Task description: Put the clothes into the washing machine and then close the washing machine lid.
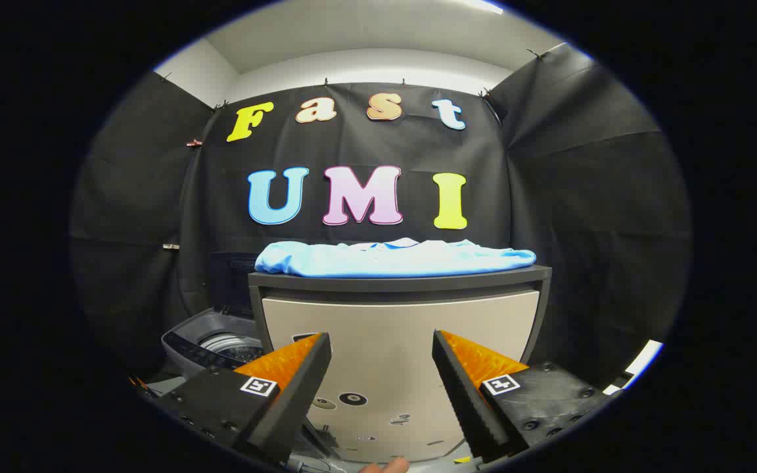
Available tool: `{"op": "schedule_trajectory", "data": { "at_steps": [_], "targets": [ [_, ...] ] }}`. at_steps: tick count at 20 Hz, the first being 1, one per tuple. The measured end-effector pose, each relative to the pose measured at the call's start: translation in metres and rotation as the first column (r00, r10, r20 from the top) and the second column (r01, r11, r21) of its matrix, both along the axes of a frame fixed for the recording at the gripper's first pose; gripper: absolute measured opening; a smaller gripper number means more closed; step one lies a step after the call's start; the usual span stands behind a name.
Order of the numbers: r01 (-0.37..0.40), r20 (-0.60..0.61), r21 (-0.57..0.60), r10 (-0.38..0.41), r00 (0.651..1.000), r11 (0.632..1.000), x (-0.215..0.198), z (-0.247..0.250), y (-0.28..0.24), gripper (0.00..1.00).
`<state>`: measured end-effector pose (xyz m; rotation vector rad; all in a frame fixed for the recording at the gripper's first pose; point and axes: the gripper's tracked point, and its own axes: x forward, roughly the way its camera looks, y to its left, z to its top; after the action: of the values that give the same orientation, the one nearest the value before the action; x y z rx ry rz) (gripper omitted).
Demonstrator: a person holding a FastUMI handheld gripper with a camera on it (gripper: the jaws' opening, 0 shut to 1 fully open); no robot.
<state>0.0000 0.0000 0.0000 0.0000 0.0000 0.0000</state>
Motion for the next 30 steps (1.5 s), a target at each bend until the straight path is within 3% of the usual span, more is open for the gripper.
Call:
{"op": "schedule_trajectory", "data": {
  "at_steps": [20, 24, 30],
  "targets": [
    [0.009, 0.016, 0.014, -0.009, 1.0, 1.0, 0.002, 0.004, -0.001, 0.98],
    [0.002, 0.043, 0.04, -0.003, 0.999, 0.999, 0.012, 0.025, -0.002, 0.97],
    [0.001, 0.097, 0.051, -0.006, 0.995, 0.999, 0.064, 0.098, -0.006, 0.97]
  ]
}}
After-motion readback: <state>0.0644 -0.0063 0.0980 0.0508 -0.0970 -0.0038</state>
